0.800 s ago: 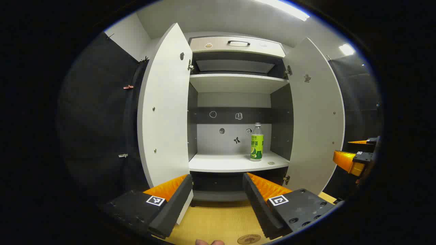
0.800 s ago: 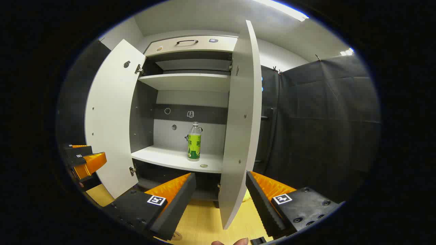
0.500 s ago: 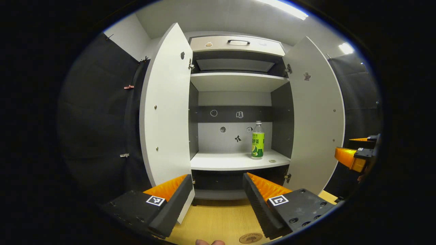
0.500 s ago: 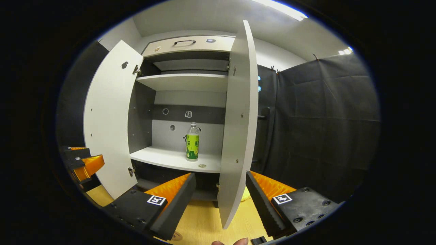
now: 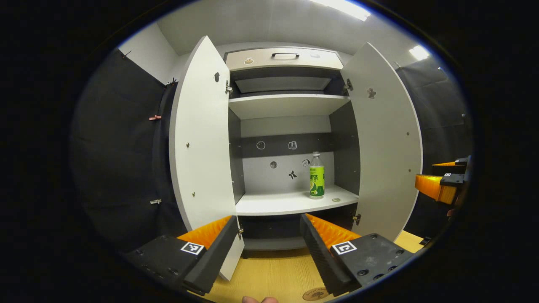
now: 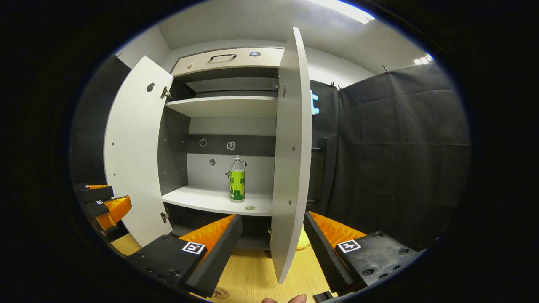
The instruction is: Grasp the bottle in the cabinet with the left hand and place it on the coaster, then close the right door with the right hand and the left door with the left hand.
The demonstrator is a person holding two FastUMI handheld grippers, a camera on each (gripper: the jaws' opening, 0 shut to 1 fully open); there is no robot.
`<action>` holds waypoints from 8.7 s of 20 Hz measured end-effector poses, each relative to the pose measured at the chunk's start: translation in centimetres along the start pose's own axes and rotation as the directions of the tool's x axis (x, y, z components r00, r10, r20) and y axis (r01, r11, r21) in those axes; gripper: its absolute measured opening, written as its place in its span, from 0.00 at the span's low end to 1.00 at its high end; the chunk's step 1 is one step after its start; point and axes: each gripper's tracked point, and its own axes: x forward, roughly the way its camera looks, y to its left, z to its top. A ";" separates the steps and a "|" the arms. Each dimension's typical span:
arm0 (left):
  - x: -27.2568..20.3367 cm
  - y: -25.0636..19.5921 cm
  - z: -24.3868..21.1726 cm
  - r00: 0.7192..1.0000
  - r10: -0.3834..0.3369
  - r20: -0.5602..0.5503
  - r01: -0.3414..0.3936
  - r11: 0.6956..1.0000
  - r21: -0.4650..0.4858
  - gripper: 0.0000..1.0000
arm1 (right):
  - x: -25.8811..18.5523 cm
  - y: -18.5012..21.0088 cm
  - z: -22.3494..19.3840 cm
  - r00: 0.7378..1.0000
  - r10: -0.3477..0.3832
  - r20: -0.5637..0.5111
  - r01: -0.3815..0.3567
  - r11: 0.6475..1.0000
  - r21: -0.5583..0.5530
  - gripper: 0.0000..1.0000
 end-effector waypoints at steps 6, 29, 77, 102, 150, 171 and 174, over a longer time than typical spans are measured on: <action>0.6 -0.9 0.1 1.000 -0.008 -0.002 0.008 1.000 -0.012 0.95 | -0.2 -0.1 0.4 1.000 0.012 0.006 -0.012 1.000 -0.007 0.98; 20.5 -15.9 2.4 0.990 -0.137 0.030 0.138 0.990 -0.027 0.94 | -1.3 -17.6 1.1 0.992 -0.125 0.012 0.124 0.992 0.032 0.97; 16.8 -13.2 2.2 0.957 -0.278 0.082 0.284 0.956 -0.077 0.77 | 2.8 -18.2 0.7 0.987 -0.154 0.038 0.154 0.988 0.002 0.97; -1.2 -15.5 -27.3 0.944 -0.329 0.001 0.327 0.941 -0.091 0.78 | 0.4 -11.8 4.0 0.998 -0.063 -0.013 0.064 0.997 0.052 0.97; -3.3 5.1 -2.4 0.997 0.079 0.002 -0.078 0.988 -0.134 0.95 | 8.2 -14.7 2.7 0.997 -0.066 -0.048 0.072 0.985 0.154 0.97; -5.1 12.0 -2.0 0.986 0.155 -0.056 -0.156 0.987 -0.023 0.95 | 8.1 -1.9 2.7 0.987 0.161 -0.024 -0.155 0.974 0.166 0.97; -5.3 12.5 -2.4 0.984 0.165 -0.067 -0.167 0.985 -0.033 0.95 | 9.1 1.6 2.5 0.977 0.210 -0.026 -0.203 0.965 0.164 0.97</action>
